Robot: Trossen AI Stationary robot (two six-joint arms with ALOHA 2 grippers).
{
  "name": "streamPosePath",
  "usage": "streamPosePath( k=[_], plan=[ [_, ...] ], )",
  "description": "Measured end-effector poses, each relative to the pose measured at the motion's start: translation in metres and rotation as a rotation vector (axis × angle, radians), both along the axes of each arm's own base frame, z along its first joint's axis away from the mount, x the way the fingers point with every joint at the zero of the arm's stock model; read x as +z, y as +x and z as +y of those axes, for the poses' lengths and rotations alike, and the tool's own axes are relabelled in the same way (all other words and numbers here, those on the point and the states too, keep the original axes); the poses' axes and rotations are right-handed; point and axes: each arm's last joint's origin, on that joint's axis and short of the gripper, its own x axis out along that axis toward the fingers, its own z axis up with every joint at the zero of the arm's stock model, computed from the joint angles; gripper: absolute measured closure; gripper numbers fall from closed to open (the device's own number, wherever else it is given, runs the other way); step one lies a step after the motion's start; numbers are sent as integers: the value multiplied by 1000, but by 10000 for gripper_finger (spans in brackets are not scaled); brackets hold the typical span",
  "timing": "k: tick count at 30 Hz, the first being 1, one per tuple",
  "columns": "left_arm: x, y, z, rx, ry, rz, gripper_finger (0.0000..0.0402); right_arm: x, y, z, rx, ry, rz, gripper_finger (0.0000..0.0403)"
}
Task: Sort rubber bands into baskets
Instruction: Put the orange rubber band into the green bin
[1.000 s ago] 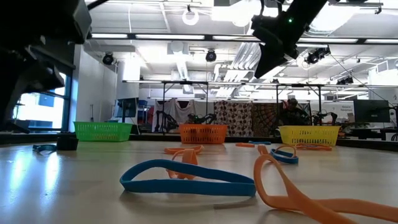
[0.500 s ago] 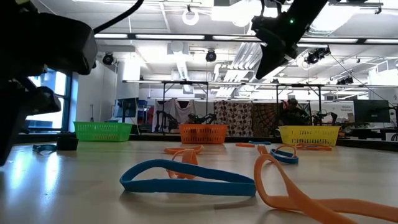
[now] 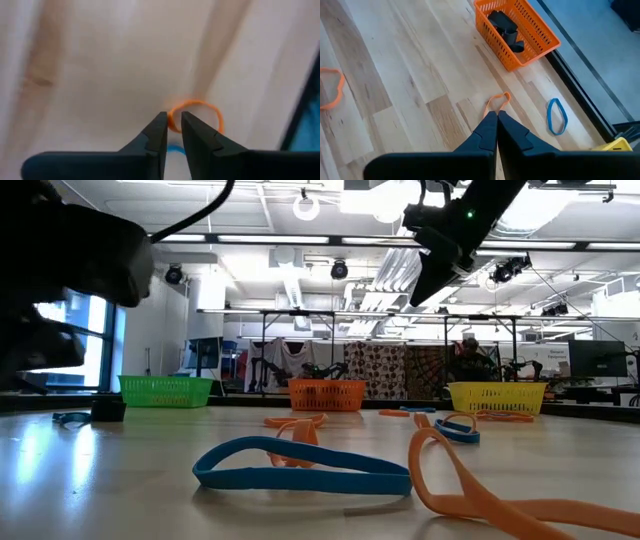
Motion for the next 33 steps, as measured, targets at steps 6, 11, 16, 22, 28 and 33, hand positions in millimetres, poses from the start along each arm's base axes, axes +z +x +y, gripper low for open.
streamPosePath(
  k=[6,11,16,22,28,33],
  plan=[
    [0,-4,-6,3,-19,13,347,1,1,0,0,-1,-12,403],
    [0,-5,-6,15,-11,17,319,1,2,0,0,-2,-20,403],
    [0,-5,-5,-26,6,11,303,1,2,0,-1,-1,-21,403],
    [-1,-6,-5,-71,10,6,307,1,1,0,-5,2,-23,403],
    [-1,-6,-6,-110,9,3,350,1,1,0,-18,12,-33,403],
    [-1,-5,-4,-119,13,-1,397,1,1,0,-18,12,-32,403]
  ],
)
